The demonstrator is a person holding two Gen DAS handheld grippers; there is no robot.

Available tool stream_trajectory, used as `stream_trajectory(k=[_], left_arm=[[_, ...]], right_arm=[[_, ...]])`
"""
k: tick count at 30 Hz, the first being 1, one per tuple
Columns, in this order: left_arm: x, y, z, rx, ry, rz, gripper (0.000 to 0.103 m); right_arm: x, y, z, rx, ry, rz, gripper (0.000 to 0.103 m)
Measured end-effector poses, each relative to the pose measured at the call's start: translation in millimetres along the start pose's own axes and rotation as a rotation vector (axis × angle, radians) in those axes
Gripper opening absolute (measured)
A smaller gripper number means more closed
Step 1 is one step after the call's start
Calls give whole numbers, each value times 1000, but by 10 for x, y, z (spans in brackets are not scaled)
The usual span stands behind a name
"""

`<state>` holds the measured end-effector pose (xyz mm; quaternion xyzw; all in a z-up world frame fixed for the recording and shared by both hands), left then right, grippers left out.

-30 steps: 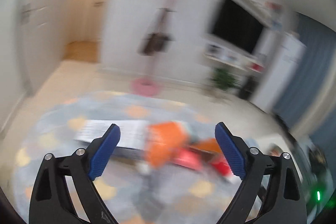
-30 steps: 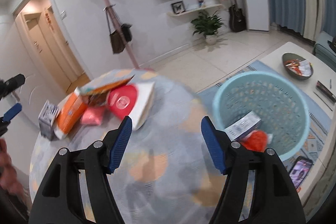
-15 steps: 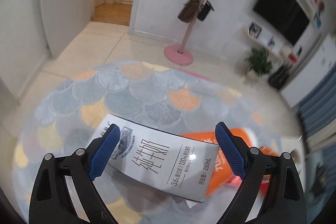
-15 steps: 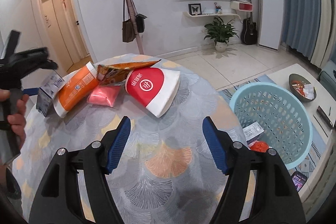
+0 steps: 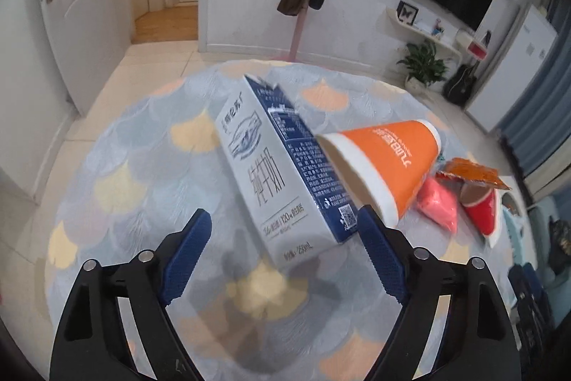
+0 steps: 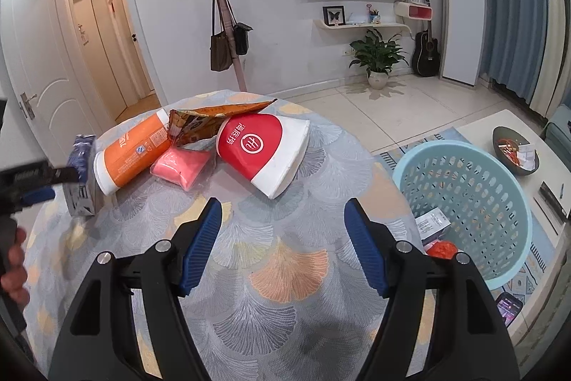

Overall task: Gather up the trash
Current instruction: 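Grasp the white milk carton with the left gripper while the right grasps the orange snack bag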

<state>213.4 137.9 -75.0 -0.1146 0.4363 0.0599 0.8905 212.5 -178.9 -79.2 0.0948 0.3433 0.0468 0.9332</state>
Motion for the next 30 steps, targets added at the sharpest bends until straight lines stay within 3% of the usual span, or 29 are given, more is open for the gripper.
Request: stream_trajectory(k=[3,7,11,12,14,15,16,20,25,28,30], left_arm=[[-98,114,-38,-28,-13,-8,81],[-87,125,48,-75,-35,-36,88],[141,136,117,-124,-20,22,88],[176,145,120,-137,-20,19,86],[248,133,87,-134,-25,9,67],[270,124,56,-127,-22,1,64],[275,110,30,-128,-34,-41,55],[162,103,-54,-117,-130,-74,42],[111,71,-197,-115,-241,-119,42],[74,-14,-192,-78,-262,-121,41],[71,-43,-196,-71,-260,-127,41]], right_arm=[[-11,8,-4,-4,-4,-10,68],[-3,26,-7,-11,-2,-20,69],[-23,41,-14,-21,-6,-11,69],[-27,53,-19,-29,-6,-6,69],[-30,77,-23,-42,-7,-2,70],[-34,100,-27,-54,-7,1,70],[-36,115,-30,-63,-7,7,70],[35,229,-14,-84,62,78,70],[90,412,315,-33,98,175,70],[236,540,488,-35,135,194,70],[365,557,538,38,191,229,70]])
Point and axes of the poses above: each gripper's, at about its wrist camera, not at the fingertips, and x roughly the way its jaws point, y to its left, z to its top, the point moved 6 cm from there along x, roughly the way its jaws point, and after that the axes turned 5 degrees about x, right-handed, at the moved point
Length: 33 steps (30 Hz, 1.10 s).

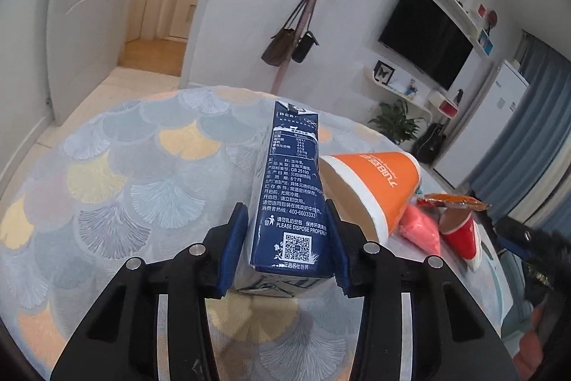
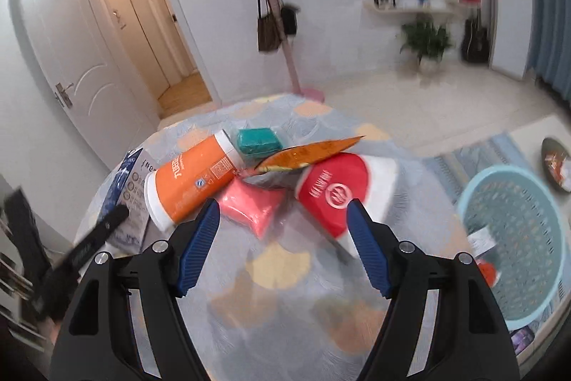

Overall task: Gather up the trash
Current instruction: 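Grasp the white milk carton with the left gripper while the right grasps the orange snack bag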

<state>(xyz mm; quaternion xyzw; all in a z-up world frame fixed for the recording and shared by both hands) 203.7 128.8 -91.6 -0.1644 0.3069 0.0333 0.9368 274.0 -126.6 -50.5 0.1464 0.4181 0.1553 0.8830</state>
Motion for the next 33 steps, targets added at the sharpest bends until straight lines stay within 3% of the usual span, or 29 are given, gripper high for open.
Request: stream_trajectory(k=[4,9,15,20,23,25,26,27,33], left_arm=[[13,-13,-9,-14,7,-21,41],[36,-12,-9,-14,14,-28,41],[39,-2,-22,-21,17,-37,42],[75,32,1,-37,23,-52,42],[80,37,4,-40,23,-56,42],[78,40,3,-44,22,-57,42],[69,41,4,-47,21,-59,42],[60,48,-2,-50,19,-60,42],[26,71,-1,-65,5,-78,42]], right_arm=[[53,16,150,80,-4,22,70],[269,-15,400,109,19,-81,70],[715,-71,617,10,76,-207,70],[936,-111,618,-28,167,-200,70],[927,-24,525,-67,196,-140,69],[890,69,445,-122,196,-124,46],[881,113,400,-143,200,-128,30],[860,155,334,-164,208,-130,23],[613,306,125,-189,168,-77,5]])
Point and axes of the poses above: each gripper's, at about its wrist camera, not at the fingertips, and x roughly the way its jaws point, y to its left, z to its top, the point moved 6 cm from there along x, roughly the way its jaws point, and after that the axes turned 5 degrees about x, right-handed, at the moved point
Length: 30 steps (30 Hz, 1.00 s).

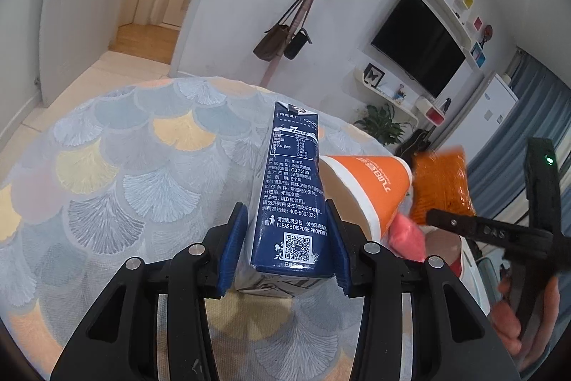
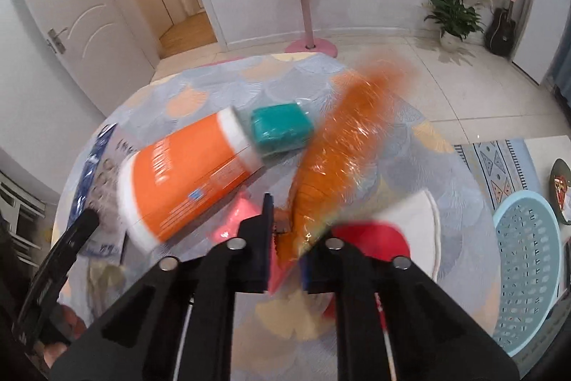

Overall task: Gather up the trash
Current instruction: 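Grasp the white milk carton with the left gripper while the right grasps the orange snack bag, then carry the carton and snack bag over the blue basket and open both grippers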

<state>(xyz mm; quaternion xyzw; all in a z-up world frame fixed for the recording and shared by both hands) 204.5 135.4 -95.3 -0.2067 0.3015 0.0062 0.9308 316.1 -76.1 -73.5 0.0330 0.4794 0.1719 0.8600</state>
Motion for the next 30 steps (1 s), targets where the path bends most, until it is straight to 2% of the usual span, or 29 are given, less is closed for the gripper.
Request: stream_trajectory(k=[5,14,22,26,30], left_arm=[[-46,-71,-2,27,-20,-2,42],[-402,-324,128,70,-133,-76,42],[-752,-1073,192,188,-185,-196,42],[-792,-1486,172,246,-180,-246,42],[-731,-1878,108,291,-144,-313,42]], right_arm=[[-309,46,3,-22,-110,-13,4],[-944,-48,-91,-15,-235,-24,4],[-1449,-536,-218,59,-316,-56,4],[-1602,-858,-330,113,-329,-65,4],[-1707,-1195,-444,157,-346,-115,4]])
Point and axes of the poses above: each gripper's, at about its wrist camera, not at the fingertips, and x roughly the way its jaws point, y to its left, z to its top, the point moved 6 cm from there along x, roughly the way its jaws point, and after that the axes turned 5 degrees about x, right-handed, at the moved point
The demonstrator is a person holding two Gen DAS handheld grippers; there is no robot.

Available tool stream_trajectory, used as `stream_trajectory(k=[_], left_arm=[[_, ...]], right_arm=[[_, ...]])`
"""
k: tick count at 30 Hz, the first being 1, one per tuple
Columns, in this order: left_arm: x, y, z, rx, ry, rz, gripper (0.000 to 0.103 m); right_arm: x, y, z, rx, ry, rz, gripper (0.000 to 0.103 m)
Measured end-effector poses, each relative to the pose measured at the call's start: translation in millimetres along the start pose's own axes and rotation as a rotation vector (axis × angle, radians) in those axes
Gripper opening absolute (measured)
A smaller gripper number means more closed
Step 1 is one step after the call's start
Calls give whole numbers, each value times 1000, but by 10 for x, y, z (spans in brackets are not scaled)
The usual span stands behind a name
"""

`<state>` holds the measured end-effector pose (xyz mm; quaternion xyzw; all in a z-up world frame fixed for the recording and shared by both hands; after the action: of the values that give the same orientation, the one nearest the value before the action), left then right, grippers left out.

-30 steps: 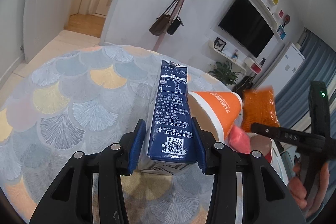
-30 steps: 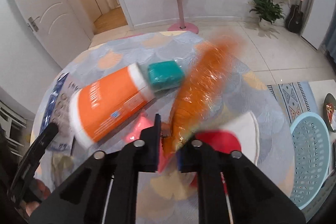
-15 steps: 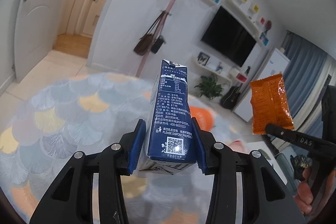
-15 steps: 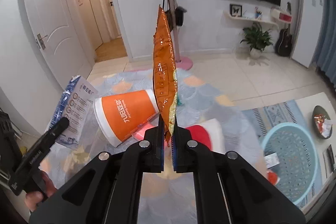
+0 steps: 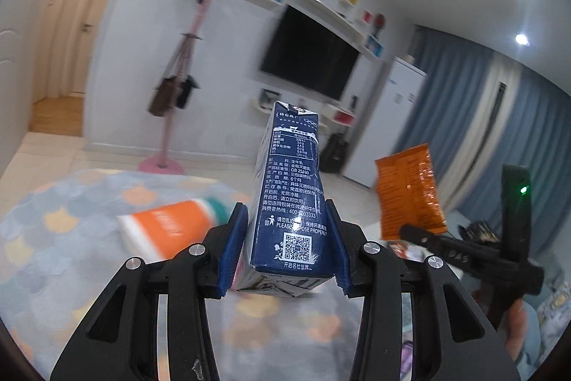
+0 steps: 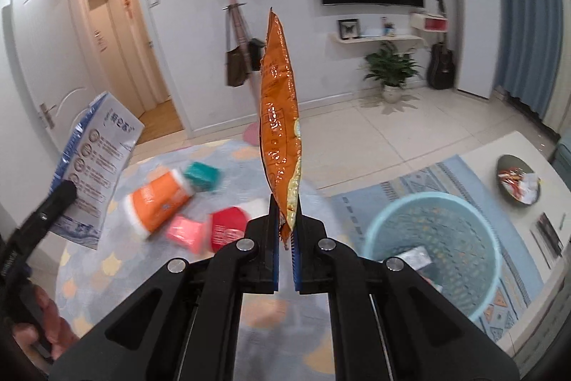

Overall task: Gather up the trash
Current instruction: 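Carry the carton and snack bag over the blue basket and open both grippers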

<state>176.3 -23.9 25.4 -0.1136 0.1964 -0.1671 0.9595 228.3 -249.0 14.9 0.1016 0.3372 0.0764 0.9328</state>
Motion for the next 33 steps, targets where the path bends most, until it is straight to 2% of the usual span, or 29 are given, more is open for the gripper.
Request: stream_trajectory(k=[2,6,11,14,20,23,27,29,31,33], left_arm=[[153,-209,-19,13,31,-48,42],[439,-526,-93,45,83,-93,42],[946,-985,-265,87,185,-170,42],[1260,-1200,-391,109,251,-200,42],[1777,-1527,-729,142,373,-249,42],[1975,-1653,-904,152,425,-267,42],[2148,-1769,-1061,171,473,-287,43],[2195,-1774,-1064,161,475,-293,60],[2175,-1735,-1034,137,447,-292,71],[2173,-1700,-1003,119,434,-292,73]], right_arm=[[-25,-212,-15,31,-1,-14,4],[-9,-587,-70,76,0,-63,4],[57,-1012,-194,129,30,-119,4],[187,-1285,-319,185,78,-156,4],[591,-1831,-720,338,244,-244,4],[678,-1999,-862,388,275,-271,4],[729,-2118,-948,414,294,-266,4],[742,-2146,-935,412,296,-262,5],[753,-2192,-925,429,298,-245,6],[740,-2229,-927,439,291,-237,6]])
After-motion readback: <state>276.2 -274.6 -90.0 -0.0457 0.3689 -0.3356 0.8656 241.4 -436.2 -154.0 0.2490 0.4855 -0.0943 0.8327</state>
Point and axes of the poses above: each gripper's, at about its wrist camera, not at the fingertips, and x roughly the way its jaws point, y to its left, z to its top, the point moved 6 cm from there along x, roughly the way its jaws point, and after that the axes turned 5 degrees about x, right-handed, at the moved point
